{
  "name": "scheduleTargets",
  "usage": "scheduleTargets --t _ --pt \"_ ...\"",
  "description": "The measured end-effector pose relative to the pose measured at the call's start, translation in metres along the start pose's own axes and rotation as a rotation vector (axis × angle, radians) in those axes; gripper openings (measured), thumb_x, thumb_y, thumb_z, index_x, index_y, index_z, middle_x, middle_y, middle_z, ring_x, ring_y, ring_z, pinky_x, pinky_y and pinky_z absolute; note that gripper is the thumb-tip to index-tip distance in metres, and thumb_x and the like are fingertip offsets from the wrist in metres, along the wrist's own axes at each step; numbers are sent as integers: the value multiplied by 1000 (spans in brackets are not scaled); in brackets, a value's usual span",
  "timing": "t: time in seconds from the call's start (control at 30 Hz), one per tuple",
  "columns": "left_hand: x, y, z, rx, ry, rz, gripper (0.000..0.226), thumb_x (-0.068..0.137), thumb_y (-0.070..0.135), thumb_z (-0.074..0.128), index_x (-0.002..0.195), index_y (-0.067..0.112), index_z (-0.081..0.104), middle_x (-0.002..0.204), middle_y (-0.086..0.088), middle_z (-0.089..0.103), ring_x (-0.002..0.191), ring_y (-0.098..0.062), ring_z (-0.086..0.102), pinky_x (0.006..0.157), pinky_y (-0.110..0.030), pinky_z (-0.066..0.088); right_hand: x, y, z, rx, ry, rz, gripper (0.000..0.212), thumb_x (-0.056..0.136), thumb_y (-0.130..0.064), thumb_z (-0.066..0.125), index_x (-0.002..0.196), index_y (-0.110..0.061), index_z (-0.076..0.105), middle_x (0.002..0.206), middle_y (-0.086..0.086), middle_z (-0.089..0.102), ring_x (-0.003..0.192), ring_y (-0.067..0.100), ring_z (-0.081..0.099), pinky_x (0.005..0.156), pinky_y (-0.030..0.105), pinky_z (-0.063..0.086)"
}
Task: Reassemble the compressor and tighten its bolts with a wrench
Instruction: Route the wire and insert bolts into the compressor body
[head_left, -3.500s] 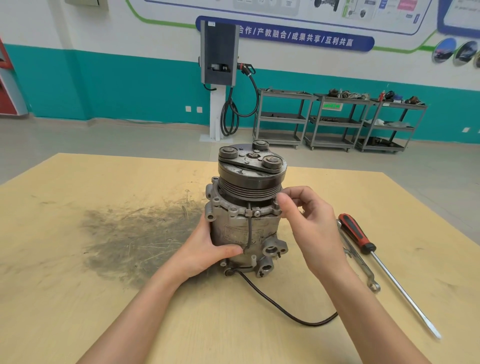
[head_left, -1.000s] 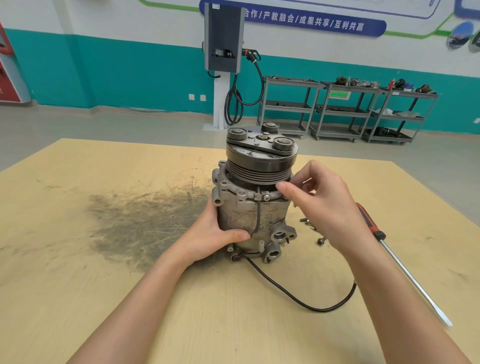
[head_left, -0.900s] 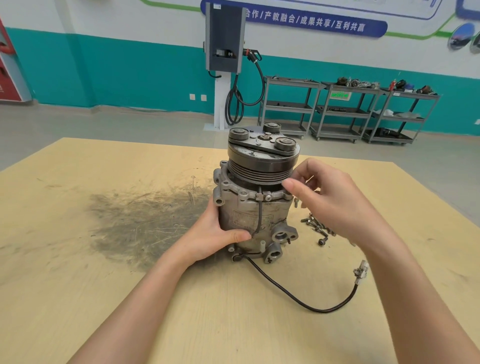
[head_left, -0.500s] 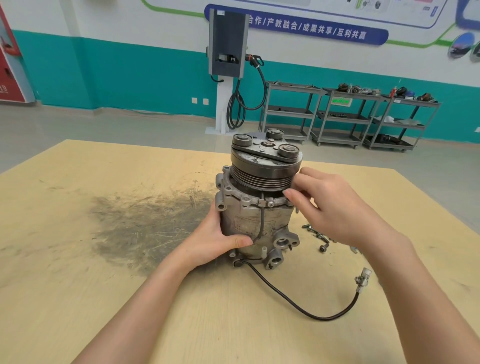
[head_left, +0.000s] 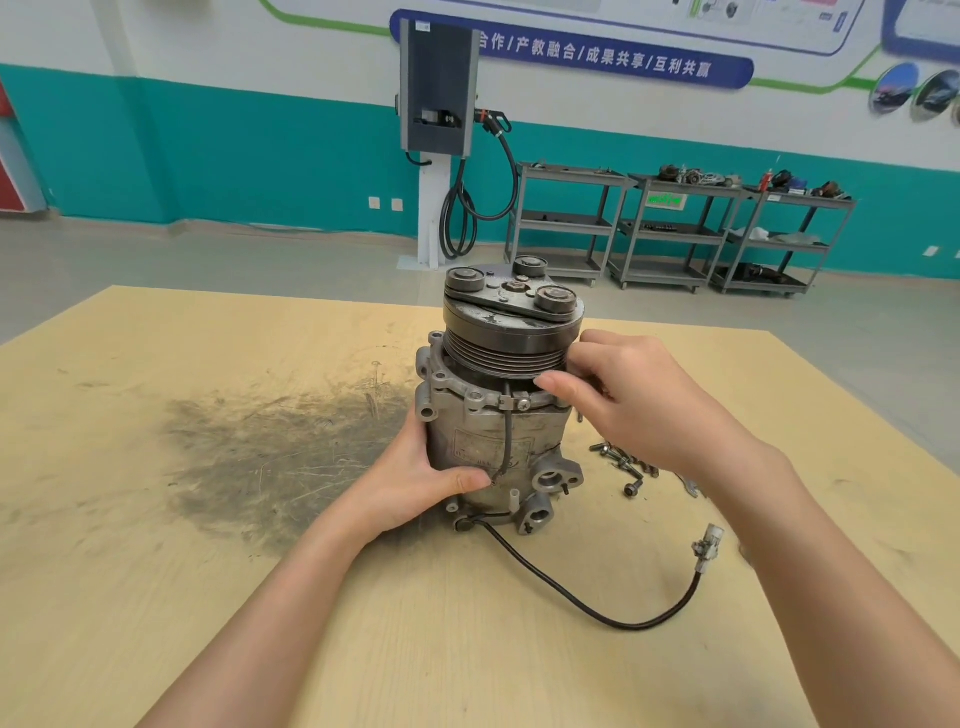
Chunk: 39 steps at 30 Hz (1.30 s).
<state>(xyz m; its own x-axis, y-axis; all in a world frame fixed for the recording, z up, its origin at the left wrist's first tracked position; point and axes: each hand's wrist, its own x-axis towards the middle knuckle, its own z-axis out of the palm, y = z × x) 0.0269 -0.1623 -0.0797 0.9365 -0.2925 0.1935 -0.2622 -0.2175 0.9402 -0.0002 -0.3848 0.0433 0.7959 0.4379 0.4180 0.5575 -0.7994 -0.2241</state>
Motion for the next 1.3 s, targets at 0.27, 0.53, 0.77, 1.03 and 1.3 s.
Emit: scheduleTargets --t 0.27,0.53,0.77,1.03,1.3 --pt "0 0 -1 8 -8 -14 96 64 38 79 139 33 20 127 30 37 101 37 37 80 9 31 -1 0 -7 -18 -129 8 23 99 -33 47 76 -32 42 82 -13 48 76 1 47 64 22 29" --pt "0 2 -1 -7 -11 -16 99 63 37 79 142 31 19 132 27 39 107 33 38 84 7 32 -1 0 -4 57 -64 7 24 97 -30 54 75 -25 50 79 -8 50 73 2 47 65 10 34" --pt "0 8 -2 24 -24 10 102 69 36 82 149 17 22 145 6 43 131 1 41 102 -5 34 -11 -2 11 140 68 -29 28 98 -32 52 88 -6 57 83 -4 45 74 9 45 64 20 31" --pt "-1 11 -2 60 -15 34 108 62 47 82 148 21 22 145 6 42 134 -2 40 112 -24 33 -14 0 19 161 106 -75 38 83 -33 73 101 -3 58 84 -16 35 76 -6 41 65 8 31" --pt "-3 12 -2 65 -13 25 106 66 41 82 149 22 20 146 7 39 135 -1 38 115 -28 32 -14 0 17 81 79 -93 40 87 -34 67 105 1 57 91 -2 42 77 12 36 66 17 32"
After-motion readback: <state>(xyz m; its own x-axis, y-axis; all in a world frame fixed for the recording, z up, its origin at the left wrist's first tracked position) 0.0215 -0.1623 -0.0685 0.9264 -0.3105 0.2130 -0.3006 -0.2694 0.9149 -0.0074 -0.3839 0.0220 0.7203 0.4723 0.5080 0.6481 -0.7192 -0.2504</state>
